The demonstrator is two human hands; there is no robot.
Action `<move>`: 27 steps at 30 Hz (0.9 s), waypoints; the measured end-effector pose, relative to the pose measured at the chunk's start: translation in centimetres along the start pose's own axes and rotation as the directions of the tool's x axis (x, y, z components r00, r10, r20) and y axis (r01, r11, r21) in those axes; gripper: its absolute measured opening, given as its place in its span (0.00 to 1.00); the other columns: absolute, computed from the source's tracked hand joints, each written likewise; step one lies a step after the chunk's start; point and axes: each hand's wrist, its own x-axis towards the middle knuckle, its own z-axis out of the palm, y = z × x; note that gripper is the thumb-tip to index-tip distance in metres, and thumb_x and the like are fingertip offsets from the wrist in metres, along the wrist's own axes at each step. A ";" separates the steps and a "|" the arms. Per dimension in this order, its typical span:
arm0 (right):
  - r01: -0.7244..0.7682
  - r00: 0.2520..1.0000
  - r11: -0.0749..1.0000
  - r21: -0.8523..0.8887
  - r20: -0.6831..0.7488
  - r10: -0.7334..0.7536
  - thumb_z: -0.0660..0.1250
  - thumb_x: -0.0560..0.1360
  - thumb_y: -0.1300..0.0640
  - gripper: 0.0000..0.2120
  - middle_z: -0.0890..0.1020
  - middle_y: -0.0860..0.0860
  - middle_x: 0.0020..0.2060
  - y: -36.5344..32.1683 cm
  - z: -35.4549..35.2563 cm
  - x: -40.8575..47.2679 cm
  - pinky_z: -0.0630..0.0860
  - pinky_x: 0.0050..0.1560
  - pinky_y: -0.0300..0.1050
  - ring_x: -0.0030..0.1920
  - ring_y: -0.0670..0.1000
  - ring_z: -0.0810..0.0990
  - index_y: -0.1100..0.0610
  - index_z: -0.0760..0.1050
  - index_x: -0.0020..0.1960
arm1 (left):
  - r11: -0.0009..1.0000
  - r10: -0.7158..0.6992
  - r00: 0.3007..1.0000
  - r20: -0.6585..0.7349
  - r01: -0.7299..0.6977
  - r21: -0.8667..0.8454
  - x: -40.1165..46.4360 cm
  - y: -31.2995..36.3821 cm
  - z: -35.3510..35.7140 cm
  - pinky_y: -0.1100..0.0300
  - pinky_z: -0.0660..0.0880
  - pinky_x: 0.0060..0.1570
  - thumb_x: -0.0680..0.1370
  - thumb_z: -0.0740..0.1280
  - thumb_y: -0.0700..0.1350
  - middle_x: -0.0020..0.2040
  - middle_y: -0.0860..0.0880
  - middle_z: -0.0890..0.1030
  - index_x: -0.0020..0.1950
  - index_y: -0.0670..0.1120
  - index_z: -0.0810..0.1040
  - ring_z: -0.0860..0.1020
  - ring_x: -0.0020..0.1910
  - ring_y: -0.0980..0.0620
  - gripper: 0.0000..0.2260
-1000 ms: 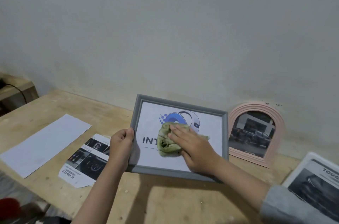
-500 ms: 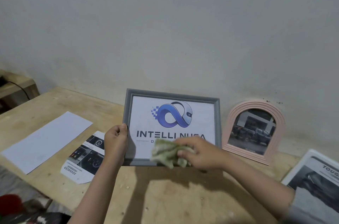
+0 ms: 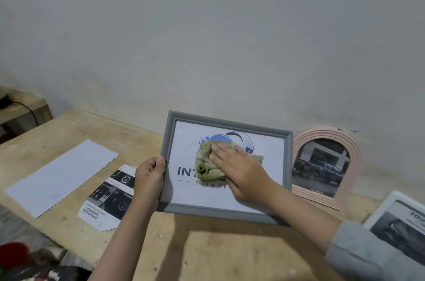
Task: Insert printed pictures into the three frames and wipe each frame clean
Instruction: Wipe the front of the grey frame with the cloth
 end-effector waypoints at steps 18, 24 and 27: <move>-0.392 0.904 0.679 0.621 0.395 0.162 0.59 0.74 0.64 0.20 0.83 0.46 0.49 -3.5 -4.2 -0.3 0.69 0.44 0.28 0.42 0.34 0.77 0.51 0.75 0.64 | 0.994 -0.082 0.996 -0.037 0.085 0.067 1.0 -0.9 0.3 0.57 0.58 0.34 0.80 0.61 0.45 0.36 0.44 0.66 0.36 0.42 0.69 0.62 0.36 0.51 0.13; -0.121 0.976 0.957 0.263 -0.142 0.162 0.54 0.69 0.67 0.27 0.73 0.59 0.67 0.1 -4.7 5.1 0.71 0.65 0.47 0.68 0.55 0.70 0.65 0.70 0.68 | 0.996 -0.088 0.994 0.056 0.086 0.035 0.1 -0.5 1.5 0.57 0.61 0.36 0.80 0.61 0.45 0.36 0.43 0.70 0.39 0.39 0.72 0.66 0.37 0.49 0.13; -0.122 0.991 0.992 -0.008 -0.053 0.122 0.62 0.65 0.68 0.33 0.65 0.62 0.71 0.7 -3.1 6.6 0.65 0.66 0.60 0.72 0.60 0.63 0.64 0.65 0.71 | 0.999 -0.017 0.993 0.114 0.012 0.039 -0.5 -0.2 2.1 0.57 0.61 0.38 0.80 0.61 0.44 0.35 0.43 0.70 0.37 0.34 0.71 0.66 0.36 0.49 0.16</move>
